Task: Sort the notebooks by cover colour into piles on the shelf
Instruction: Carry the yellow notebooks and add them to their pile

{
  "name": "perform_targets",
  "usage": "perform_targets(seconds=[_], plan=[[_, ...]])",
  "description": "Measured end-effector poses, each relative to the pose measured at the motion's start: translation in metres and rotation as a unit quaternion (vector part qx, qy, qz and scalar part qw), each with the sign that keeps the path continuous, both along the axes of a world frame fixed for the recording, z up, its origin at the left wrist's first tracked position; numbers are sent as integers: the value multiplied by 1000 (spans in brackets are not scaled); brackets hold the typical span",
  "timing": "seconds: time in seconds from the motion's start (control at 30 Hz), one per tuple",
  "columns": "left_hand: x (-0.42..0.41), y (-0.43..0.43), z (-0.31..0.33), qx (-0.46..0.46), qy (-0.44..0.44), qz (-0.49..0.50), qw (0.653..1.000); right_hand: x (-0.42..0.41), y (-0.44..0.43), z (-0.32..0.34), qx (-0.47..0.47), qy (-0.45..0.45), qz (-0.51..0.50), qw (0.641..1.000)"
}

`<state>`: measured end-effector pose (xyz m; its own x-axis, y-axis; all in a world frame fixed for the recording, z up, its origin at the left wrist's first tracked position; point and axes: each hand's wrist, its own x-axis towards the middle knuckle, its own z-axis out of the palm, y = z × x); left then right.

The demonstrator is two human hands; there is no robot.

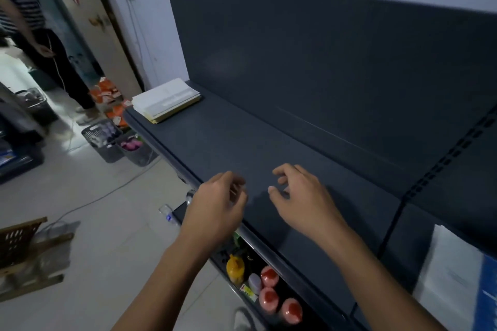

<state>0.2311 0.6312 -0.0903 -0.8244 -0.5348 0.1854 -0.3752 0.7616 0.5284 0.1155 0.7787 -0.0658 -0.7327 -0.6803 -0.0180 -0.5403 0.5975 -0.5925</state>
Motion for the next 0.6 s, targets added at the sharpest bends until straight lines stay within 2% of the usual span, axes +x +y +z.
perform_targets(seconds=[0.3, 0.6], plan=[[-54, -134, -10, 6, -26, -40, 999, -50, -127, -20, 17, -25, -21, 999], [-44, -248, -12, 29, -16, -13, 999, -55, -248, -13, 29, -15, 0, 999]])
